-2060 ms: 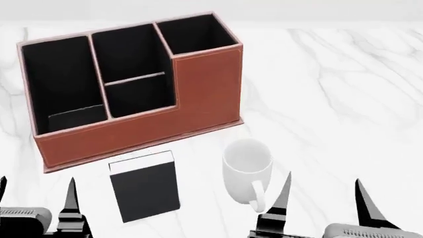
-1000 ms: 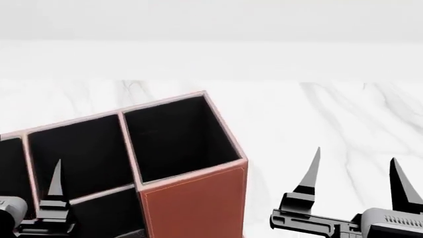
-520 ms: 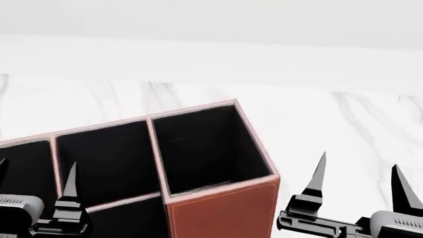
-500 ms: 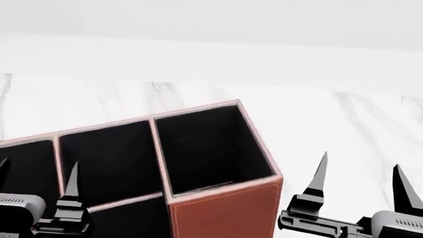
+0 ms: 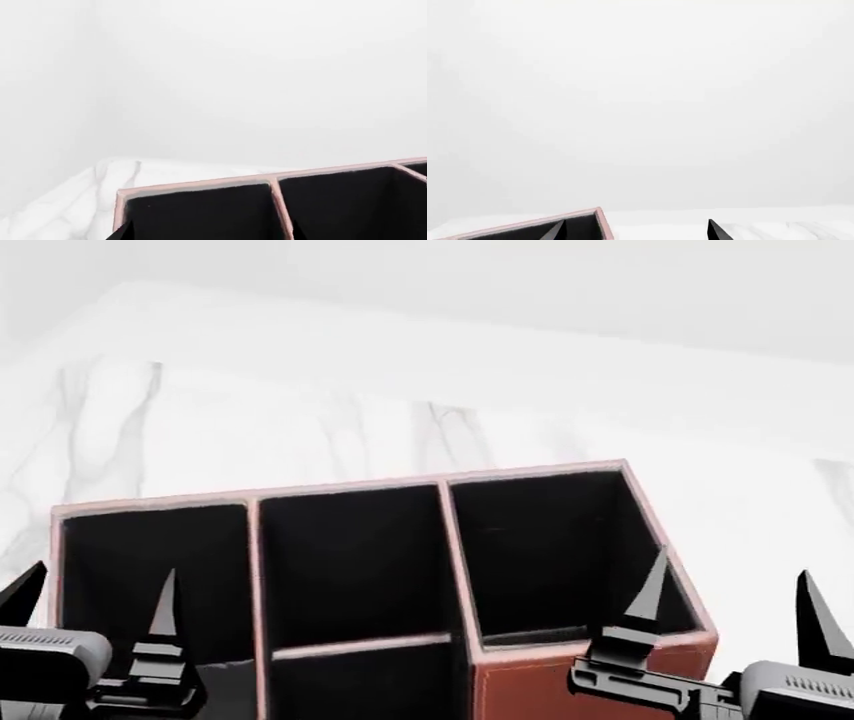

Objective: Pick up the book and place it in the front compartment of the caddy.

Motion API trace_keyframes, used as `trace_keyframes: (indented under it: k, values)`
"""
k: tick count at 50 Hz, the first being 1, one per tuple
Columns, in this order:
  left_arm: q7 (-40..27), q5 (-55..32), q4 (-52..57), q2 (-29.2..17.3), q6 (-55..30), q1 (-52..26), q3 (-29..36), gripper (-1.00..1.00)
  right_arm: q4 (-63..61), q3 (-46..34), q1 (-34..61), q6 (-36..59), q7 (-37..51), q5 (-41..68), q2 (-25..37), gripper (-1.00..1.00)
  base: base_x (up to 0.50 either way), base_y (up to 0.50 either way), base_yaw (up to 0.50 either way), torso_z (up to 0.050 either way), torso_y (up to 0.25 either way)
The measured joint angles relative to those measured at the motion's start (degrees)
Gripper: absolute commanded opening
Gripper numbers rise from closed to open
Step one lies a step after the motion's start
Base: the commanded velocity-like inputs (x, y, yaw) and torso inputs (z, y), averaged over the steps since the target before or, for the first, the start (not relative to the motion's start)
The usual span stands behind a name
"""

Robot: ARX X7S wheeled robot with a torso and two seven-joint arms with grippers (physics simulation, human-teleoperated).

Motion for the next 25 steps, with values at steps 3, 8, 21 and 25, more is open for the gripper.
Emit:
trace_keyframes:
  k: [3, 8, 21, 25]
  values:
    - [-0.15, 0.06, -0.14, -0.17, 0.27, 0.10, 0.07, 1.00, 0.50, -0.38, 0.10, -0.63, -0.02, -0.27, 0.01, 1.00, 0.00, 0.00, 0.50, 0.000, 0.000]
    - [-0.41, 0.03, 0.02, -0.44, 0.44, 0.25, 0.12, 1.00, 1.13, -0.73, 0.14, -1.48, -0.02, -0.47, 0.09, 1.00, 0.00, 0.00, 0.50, 0.000, 0.000]
    - [-0.76, -0.30, 0.92, -1.21, 0.02, 0.98, 0.63, 1.00, 1.89, -0.70, 0.11, -2.58, 0.20, 0.11, 0.39, 1.00, 0.00, 0.01, 0.45, 0.000, 0.000]
    - [-0.46, -0.66, 1.35, -1.65, -0.51, 0.92, 0.84, 1.00, 2.02, -0.69, 0.22, -2.47, 0.57, -0.02, 0.56, 1.00, 0.00, 0.00, 0.00, 0.000, 0.000]
